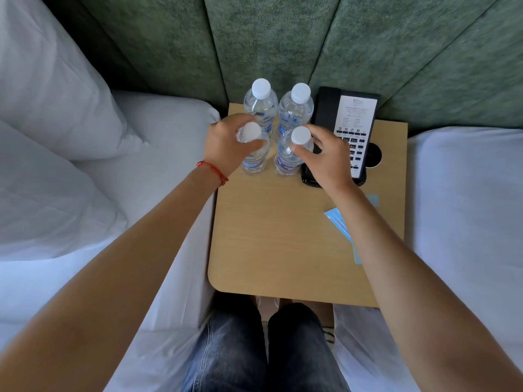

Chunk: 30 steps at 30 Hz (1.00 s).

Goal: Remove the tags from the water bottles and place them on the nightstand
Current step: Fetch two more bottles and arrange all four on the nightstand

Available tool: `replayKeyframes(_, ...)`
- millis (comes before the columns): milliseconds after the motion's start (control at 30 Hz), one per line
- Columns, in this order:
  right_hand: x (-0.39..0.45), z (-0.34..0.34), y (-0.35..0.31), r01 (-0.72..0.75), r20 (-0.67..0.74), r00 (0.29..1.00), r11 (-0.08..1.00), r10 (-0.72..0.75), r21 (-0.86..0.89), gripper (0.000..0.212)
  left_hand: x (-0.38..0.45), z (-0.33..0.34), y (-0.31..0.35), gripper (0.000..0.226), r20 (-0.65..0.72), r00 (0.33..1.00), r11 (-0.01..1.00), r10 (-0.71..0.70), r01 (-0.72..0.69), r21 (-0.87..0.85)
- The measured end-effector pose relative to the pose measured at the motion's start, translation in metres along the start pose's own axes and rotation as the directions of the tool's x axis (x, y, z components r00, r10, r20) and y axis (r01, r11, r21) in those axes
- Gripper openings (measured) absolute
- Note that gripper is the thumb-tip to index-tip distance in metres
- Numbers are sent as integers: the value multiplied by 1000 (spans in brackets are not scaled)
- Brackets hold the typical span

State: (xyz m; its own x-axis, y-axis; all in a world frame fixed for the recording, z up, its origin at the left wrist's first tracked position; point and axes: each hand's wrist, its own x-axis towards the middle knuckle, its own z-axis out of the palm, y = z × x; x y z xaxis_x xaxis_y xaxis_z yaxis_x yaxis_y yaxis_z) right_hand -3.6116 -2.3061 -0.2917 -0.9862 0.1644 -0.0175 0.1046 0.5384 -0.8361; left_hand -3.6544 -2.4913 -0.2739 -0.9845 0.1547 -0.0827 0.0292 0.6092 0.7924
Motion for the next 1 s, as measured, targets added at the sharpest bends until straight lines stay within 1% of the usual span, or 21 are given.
replayKeyframes(67, 0, 0, 0, -5, 0, 1000, 1000, 5, 1, 38, -1, 2, 1, 36, -57, 998, 1000, -14, 15, 18)
replayKeyframes(133, 1, -1, 1, -16, 10, 1000, 1000, 16, 7, 39, -1, 2, 1, 32, -65, 998, 999, -25, 28, 45)
replayKeyframes(200, 2, -1, 2, -25, 20, 1000, 1000, 24, 10, 39, 0, 0, 0, 29, -27, 1000, 999, -3, 5, 54)
replayKeyframes(300, 2, -1, 3, -22, 20, 1000, 1000, 21, 19, 39, 2, -5, -1, 31, 39, 999, 998, 24, -26, 60)
replayKeyframes(367, 3, -1, 3, -19, 20, 1000, 1000, 19, 22, 39, 2, -7, -3, 33, 49, 998, 997, 34, -38, 72)
replayKeyframes(433, 2, -1, 4, -23, 22, 1000, 999, 22, 27, 40, 1, -5, -4, 36, 40, 998, 997, 41, -43, 64)
replayKeyframes(567, 2, 0, 4, -51, 30, 998, 998, 49, 39, 42, -2, 0, -6, 40, 8, 1000, 1000, -8, 8, 26)
replayKeyframes(733, 2, 2, 7, -97, 26, 995, 994, 95, 53, 43, -3, 4, -6, 34, -42, 999, 1000, 15, -14, 20)
replayKeyframes(1000, 7, 7, 4, -96, -13, 995, 986, 98, 137, 36, 4, 19, 1, 29, -92, 996, 1000, -11, 10, -12)
